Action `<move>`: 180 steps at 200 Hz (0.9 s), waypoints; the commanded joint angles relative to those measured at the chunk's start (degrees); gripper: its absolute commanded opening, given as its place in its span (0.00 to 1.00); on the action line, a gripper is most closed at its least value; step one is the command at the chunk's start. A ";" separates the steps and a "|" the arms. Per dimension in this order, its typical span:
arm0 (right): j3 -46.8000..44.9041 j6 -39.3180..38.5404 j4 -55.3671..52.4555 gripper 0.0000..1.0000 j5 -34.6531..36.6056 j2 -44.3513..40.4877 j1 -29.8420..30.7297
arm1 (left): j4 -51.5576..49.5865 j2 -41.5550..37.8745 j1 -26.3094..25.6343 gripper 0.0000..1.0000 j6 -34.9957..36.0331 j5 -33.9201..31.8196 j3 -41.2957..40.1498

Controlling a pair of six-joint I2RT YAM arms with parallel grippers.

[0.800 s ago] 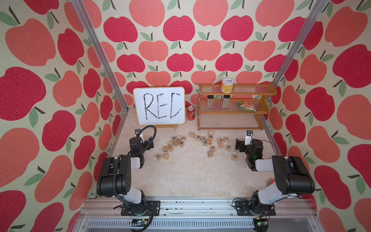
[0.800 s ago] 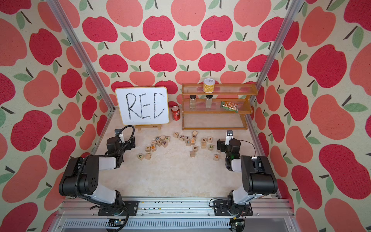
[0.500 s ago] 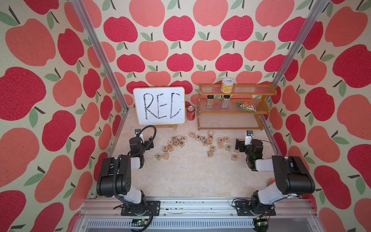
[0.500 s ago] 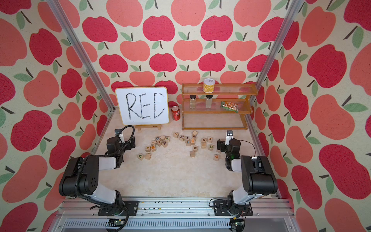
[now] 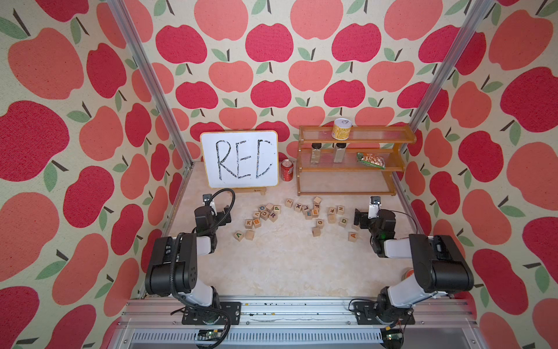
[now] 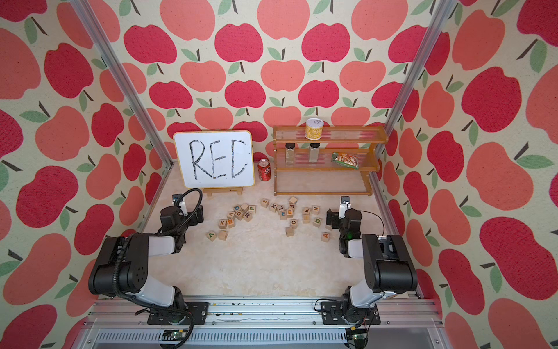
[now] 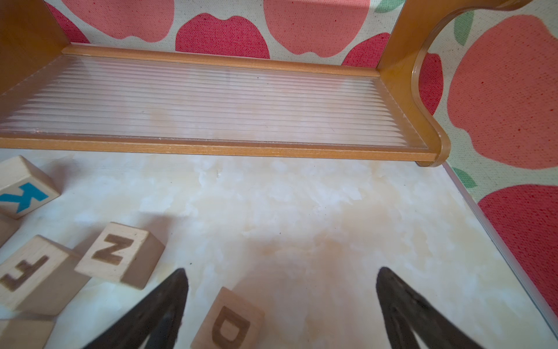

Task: Assemble the uppercase word "red" with letter blocks
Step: Adjust the letter blocks at the center of the board.

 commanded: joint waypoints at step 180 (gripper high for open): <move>8.13 1.24 -27.73 0.99 1.43 -15.49 4.33 | -27.54 -8.58 -4.89 0.99 1.19 -3.00 11.66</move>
